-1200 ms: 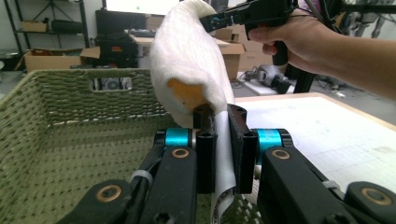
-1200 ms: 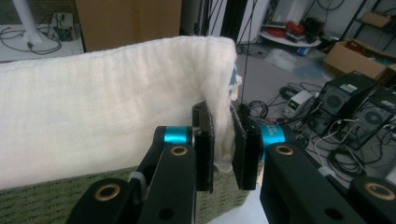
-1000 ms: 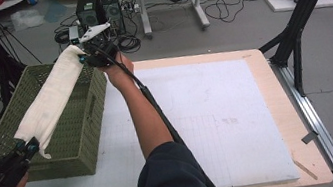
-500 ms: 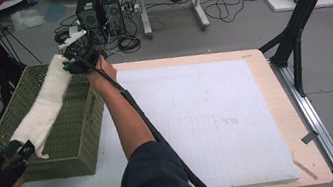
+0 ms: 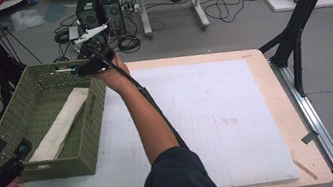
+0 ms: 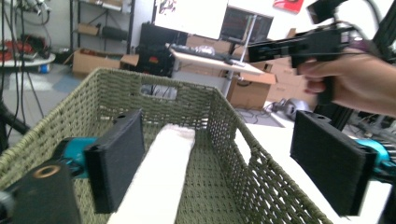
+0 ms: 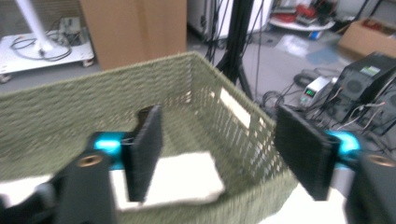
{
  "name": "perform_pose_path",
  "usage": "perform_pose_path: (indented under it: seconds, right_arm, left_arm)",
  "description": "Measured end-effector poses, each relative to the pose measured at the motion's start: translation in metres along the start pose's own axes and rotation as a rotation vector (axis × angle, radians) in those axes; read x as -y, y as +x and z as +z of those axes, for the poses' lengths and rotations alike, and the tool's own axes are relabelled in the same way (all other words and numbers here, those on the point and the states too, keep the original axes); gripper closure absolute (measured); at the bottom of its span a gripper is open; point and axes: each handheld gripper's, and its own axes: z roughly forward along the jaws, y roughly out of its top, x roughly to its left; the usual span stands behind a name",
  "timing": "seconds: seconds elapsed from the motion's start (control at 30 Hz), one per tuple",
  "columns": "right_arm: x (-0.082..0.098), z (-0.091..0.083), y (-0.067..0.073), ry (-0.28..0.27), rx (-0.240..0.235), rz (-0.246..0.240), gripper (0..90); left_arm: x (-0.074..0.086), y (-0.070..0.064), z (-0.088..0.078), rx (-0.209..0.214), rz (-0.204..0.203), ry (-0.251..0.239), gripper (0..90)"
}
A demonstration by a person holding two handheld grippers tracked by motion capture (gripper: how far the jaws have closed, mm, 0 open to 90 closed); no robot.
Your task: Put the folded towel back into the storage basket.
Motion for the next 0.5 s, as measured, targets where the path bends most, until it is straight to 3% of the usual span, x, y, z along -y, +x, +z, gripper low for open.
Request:
perform_pose_path:
  seconds: [0.17,0.27,0.4,0.43,0.47,0.5]
  right_arm:
    - [0.012,-0.028,-0.005,0.008,-0.023,0.006,19.9]
    - [0.017,-0.038,-0.007,0.020,-0.018,0.003,19.3]
    - [0.031,-0.068,-0.013,0.028,-0.010,0.002,17.9]
    - [0.031,-0.068,-0.013,0.028,-0.010,0.002,17.9]
    - [0.040,-0.085,-0.017,0.019,-0.008,0.011,17.8]
    - [0.043,-0.089,-0.018,0.016,-0.007,0.012,17.8]
  left_arm:
    - [0.000,-0.011,0.009,0.096,-0.021,0.023,17.8]
    - [0.001,-0.020,0.015,0.139,0.020,0.059,17.8]
    - [0.002,-0.032,0.023,0.195,0.029,0.085,17.9]
    - [0.003,-0.035,0.026,0.219,0.032,0.097,17.9]
    - [0.005,-0.040,0.030,0.268,0.028,0.117,17.9]
    - [0.006,-0.042,0.032,0.281,0.029,0.119,17.9]
